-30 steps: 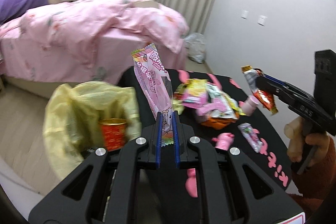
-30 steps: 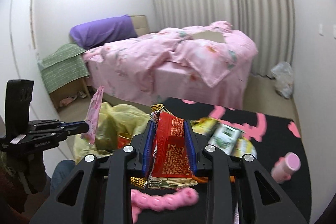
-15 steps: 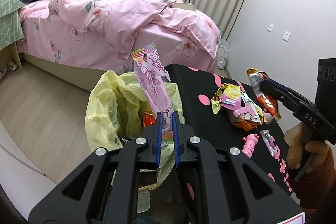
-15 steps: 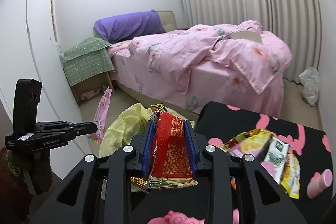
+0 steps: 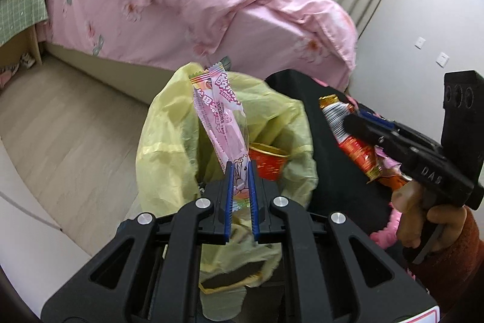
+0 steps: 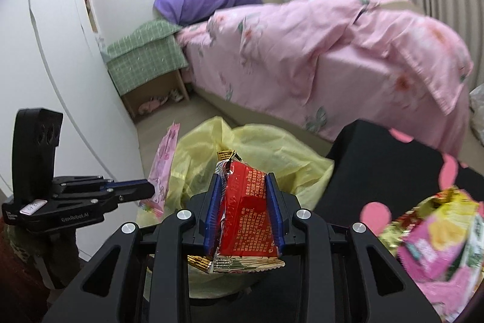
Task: Collect trash
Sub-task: 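Carry both wrappers to the yellow trash bag and open both tools, then return both tools to the table and grasp a yellow chip bag with the left tool, then lift the red-yellow snack wrapper with the left tool while the right tool grasps a yellow chip bag, then carry both items over the yellow trash bag and open the left tool, then open the right tool to drop the yellow chip bag into the trash bag, then move both tools back over the table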
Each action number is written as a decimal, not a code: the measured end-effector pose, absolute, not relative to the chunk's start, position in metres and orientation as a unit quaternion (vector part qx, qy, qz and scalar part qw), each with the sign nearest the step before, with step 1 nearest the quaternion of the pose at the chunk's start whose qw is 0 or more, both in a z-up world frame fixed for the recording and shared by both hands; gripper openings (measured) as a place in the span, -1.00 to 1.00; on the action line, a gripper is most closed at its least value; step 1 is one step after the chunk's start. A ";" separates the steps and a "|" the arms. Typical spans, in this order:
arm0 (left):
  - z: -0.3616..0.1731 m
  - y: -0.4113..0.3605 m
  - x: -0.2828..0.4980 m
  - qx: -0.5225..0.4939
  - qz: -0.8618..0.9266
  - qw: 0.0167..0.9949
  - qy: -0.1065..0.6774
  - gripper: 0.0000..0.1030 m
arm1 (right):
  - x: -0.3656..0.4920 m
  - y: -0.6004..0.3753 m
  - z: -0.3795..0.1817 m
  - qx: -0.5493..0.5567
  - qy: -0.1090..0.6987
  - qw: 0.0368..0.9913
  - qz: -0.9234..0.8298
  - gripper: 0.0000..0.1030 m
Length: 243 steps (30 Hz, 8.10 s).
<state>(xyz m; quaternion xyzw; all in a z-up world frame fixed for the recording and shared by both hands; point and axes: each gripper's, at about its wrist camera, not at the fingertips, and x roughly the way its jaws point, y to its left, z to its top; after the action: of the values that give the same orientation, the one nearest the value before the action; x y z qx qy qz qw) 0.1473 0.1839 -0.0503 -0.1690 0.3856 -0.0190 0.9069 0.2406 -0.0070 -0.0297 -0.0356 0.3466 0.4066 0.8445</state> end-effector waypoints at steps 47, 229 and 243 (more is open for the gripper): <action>0.015 -0.004 0.154 -0.114 -0.128 0.948 0.267 0.79 | 0.160 -0.327 0.007 0.035 0.273 0.943 0.187 -0.07; -0.018 0.227 0.115 -0.251 0.082 0.931 0.253 0.28 | 0.249 -0.017 -0.020 -0.067 0.352 0.829 0.429 0.05; -0.025 0.077 0.144 -0.156 -0.122 0.932 0.303 0.28 | 0.180 -0.223 0.002 -0.075 0.314 0.913 0.250 0.05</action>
<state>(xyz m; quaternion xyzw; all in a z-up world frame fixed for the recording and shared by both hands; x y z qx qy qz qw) 0.1437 0.0773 -0.0248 -0.1555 0.3029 -0.1216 0.9324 0.1797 -0.2228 0.0023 -0.0746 0.3142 0.2502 0.9127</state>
